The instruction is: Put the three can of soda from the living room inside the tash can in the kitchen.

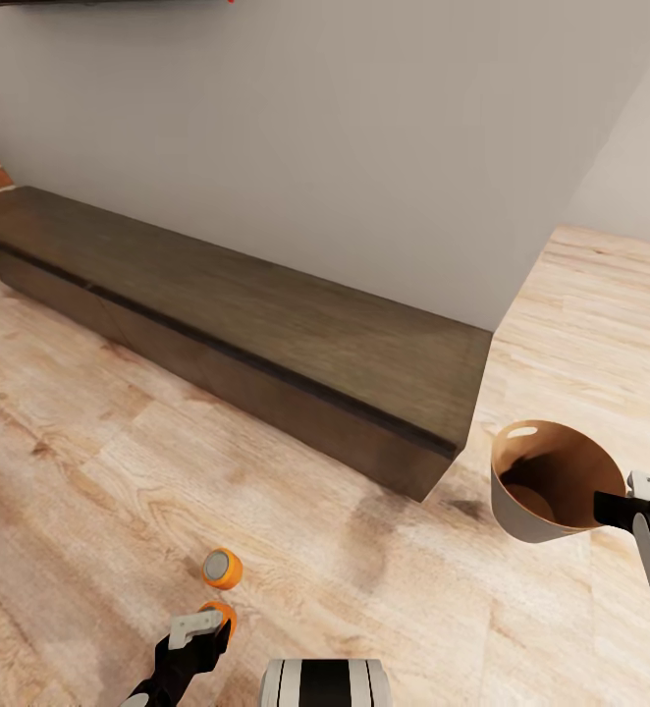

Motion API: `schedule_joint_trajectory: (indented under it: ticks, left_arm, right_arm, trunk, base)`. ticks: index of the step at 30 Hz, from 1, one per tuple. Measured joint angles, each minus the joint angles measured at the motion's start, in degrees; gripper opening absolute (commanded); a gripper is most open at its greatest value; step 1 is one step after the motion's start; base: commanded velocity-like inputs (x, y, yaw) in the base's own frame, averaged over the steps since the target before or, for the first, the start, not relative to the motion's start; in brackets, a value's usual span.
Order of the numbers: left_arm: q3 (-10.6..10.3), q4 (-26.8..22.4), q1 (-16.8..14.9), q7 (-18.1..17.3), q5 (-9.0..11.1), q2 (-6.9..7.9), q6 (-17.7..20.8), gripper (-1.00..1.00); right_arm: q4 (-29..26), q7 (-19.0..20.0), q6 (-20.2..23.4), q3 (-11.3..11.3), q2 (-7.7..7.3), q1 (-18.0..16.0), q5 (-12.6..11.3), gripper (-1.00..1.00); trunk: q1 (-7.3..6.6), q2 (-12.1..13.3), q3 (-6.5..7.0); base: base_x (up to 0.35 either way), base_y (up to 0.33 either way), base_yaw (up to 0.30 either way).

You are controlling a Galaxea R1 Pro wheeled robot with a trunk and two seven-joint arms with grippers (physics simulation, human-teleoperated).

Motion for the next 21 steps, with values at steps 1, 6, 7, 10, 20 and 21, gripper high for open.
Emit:
schedule_joint_trajectory:
  ticks: [1, 6, 7, 10, 20, 21]
  left_arm:
    - [-0.01, 0.0, 0.0, 0.0, 0.0, 0.0, 0.0, 1.0]
    - [0.0, 0.0, 0.0, 0.0, 0.0, 0.0, 0.0, 1.0]
    - [-0.01, 0.0, 0.0, 0.0, 0.0, 0.0, 0.0, 1.0]
    - [-0.05, 0.0, 0.0, 0.0, 0.0, 0.0, 0.0, 1.0]
    - [0.01, 0.0, 0.0, 0.0, 0.0, 0.0, 0.0, 1.0]
    - [-0.02, 0.0, 0.0, 0.0, 0.0, 0.0, 0.0, 1.0]
  right_arm:
    - [-0.02, 0.0, 0.0, 0.0, 0.01, 0.0, 0.01, -1.0]
    - [-0.03, 0.0, 0.0, 0.0, 0.03, 0.0, 0.02, -1.0]
    - [-0.03, 0.0, 0.0, 0.0, 0.02, 0.0, 0.01, -1.0]
    - [-0.05, 0.0, 0.01, 0.0, 0.02, 0.0, 0.11, -1.0]
    - [-0.07, 0.0, 0.0, 0.0, 0.02, 0.0, 0.0, -1.0]
    - [-0.08, 0.0, 0.0, 0.0, 0.03, 0.0, -0.02, -1.0]
  trunk:
    - [0.0, 0.0, -0.03]
    - [0.0, 0.0, -0.1]
    - [0.0, 0.0, -0.1]
    - [0.0, 0.0, -0.11]
    - [0.0, 0.0, -0.12]
    - [0.0, 0.0, -0.13]
  base:
    - [0.0, 0.0, 0.0]
    - [0.002, 0.0, 0.0]
    - [0.064, 0.0, 0.0]
    - [0.14, 0.0, 0.0]
    - [0.054, 0.0, 0.0]
    - [0.005, 0.0, 0.0]
